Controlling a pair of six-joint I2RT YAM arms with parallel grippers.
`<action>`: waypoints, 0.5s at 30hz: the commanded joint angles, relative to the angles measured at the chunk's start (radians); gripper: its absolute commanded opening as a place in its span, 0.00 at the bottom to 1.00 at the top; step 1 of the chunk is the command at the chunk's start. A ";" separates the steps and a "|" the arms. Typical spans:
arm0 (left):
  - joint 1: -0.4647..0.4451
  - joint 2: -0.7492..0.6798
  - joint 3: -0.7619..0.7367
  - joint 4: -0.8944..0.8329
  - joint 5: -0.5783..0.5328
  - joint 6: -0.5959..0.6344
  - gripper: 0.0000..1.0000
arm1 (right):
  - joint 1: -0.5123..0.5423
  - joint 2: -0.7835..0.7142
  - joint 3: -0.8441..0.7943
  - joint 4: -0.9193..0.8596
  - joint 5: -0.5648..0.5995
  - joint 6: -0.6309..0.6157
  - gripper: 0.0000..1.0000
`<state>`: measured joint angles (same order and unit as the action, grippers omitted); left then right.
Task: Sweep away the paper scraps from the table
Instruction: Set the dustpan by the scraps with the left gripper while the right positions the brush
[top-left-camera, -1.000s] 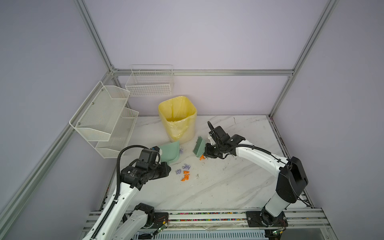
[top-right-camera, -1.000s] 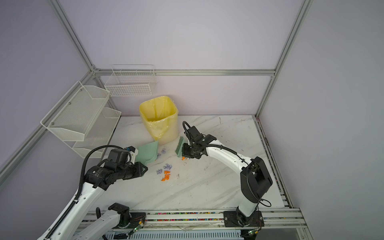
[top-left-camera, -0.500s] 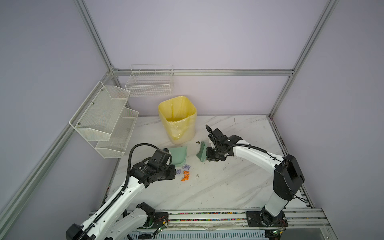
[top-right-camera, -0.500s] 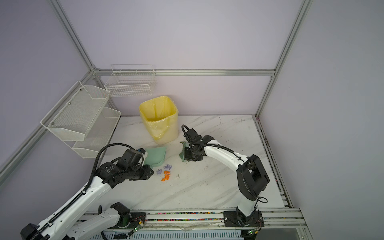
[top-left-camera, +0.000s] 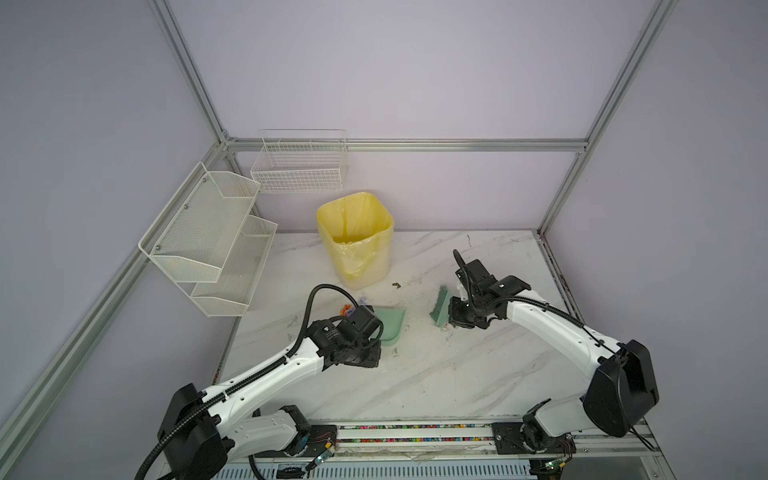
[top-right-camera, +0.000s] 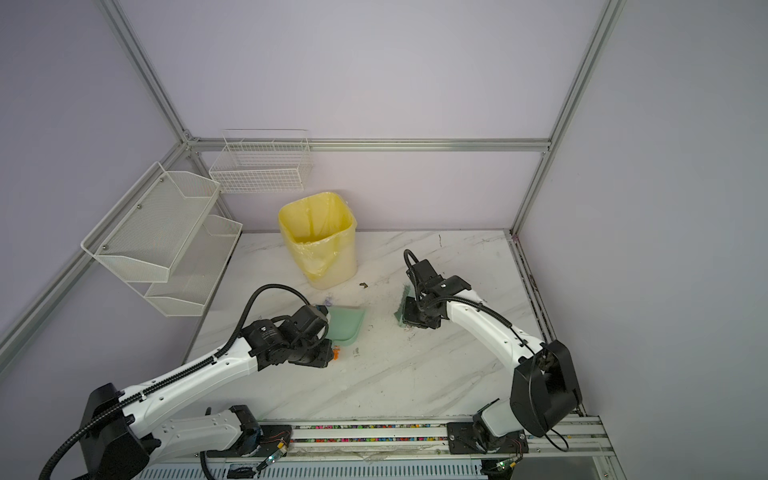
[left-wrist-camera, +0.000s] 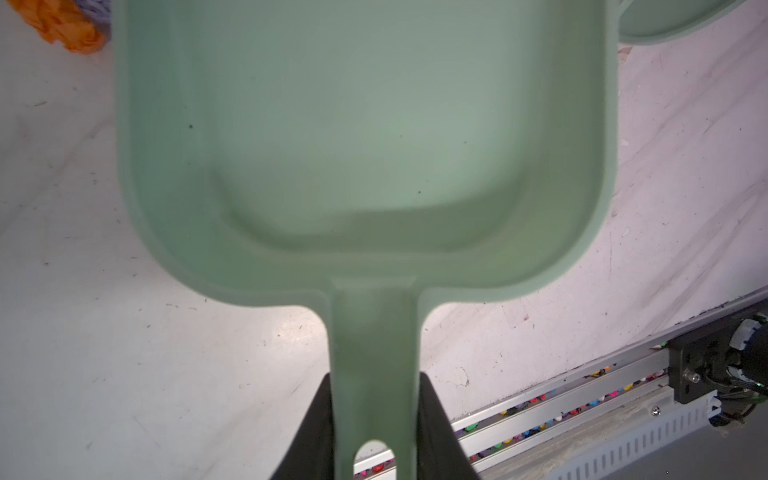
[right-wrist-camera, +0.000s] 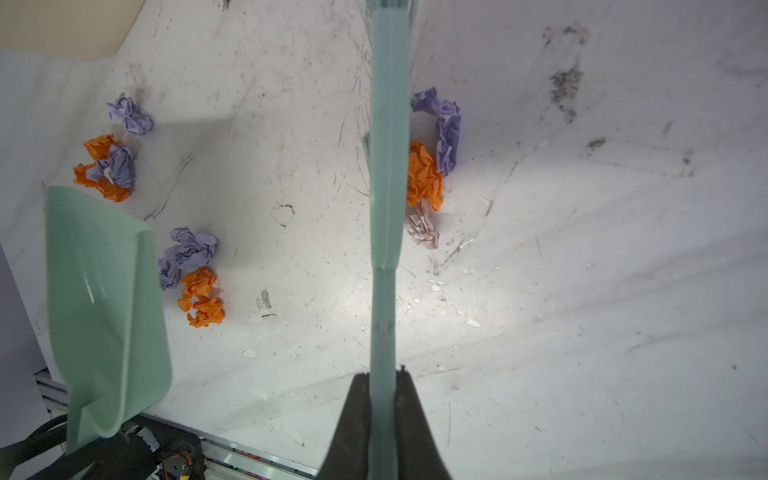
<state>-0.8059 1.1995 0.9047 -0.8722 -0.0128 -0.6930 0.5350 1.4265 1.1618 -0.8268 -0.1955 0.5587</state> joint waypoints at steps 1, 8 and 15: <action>-0.038 0.051 0.146 0.074 -0.025 -0.007 0.09 | -0.015 -0.070 0.007 -0.058 0.001 -0.024 0.00; -0.090 0.158 0.247 0.076 -0.033 0.016 0.09 | -0.018 -0.134 0.089 -0.103 -0.015 -0.022 0.00; -0.132 0.205 0.289 0.070 -0.026 0.016 0.09 | -0.041 -0.144 0.143 -0.169 0.040 -0.060 0.00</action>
<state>-0.9237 1.4017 1.0889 -0.8207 -0.0292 -0.6880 0.5076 1.2922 1.2766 -0.9390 -0.1940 0.5270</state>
